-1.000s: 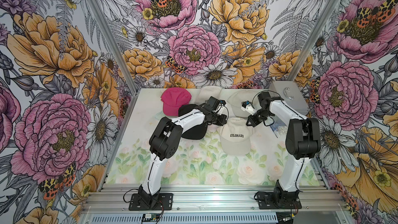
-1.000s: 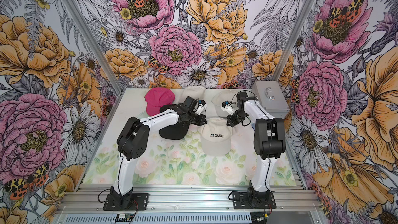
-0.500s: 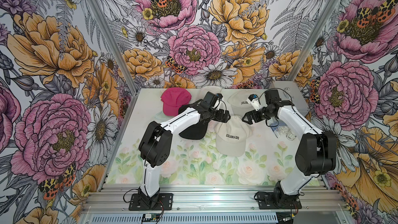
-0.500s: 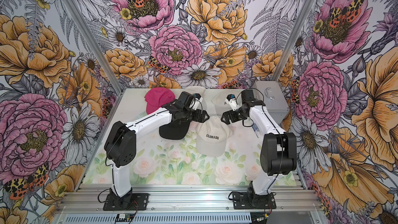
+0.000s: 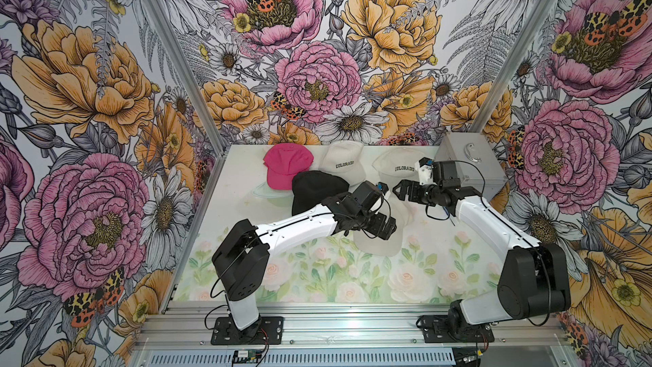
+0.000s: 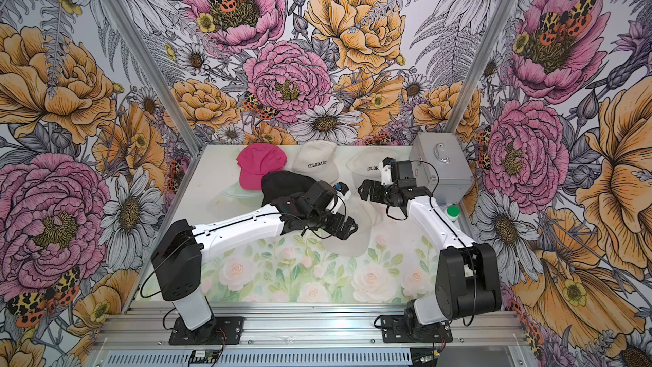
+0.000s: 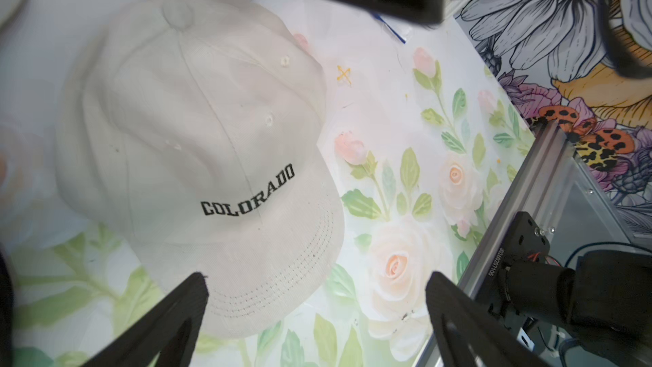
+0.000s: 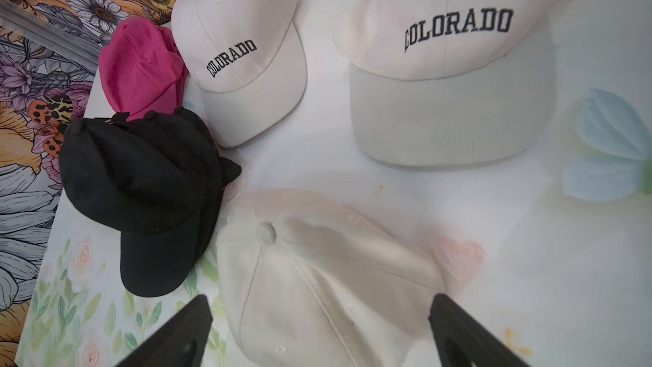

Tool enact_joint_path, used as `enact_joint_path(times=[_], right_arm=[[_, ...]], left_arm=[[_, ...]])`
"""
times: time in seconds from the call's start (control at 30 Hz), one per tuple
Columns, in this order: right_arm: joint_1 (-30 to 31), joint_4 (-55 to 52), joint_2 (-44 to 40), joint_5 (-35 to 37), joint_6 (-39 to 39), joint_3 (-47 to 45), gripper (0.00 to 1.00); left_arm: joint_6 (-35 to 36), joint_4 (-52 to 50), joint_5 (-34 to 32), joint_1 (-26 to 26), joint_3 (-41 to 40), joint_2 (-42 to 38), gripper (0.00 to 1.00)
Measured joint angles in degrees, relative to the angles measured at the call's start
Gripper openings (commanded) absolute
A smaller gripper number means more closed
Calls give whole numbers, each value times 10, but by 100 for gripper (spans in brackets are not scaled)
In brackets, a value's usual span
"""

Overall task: Stack the baseball caps by color
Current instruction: Place the baseball cap at the center of the board.

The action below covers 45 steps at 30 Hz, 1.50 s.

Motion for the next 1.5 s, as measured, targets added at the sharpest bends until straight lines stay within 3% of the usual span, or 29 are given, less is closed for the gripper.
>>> enact_joint_path(times=[0.23,0.5,0.87,1.03,1.23,1.5], right_arm=[[26,28,5,17,29,-26,99],[25,84,67,1,35,-36,99],[50,184,98,-94,53,-49,99],[47,203,49,-19,75,-81,99],[22,198,-7,132,130,-111,99],[-10,176,-50,208,168,-154,99]], left_arm=[[-49,0,-69,-12,-43,26,99],[-52,3,-69,-10,-60,85,99],[-31,11,-47,-22,-64,87,99],[-27,19,-41,-21,-73,82,99],[-38,23,-41,5,-113,51,99],[-61,62,-41,19,-139,-37,99]])
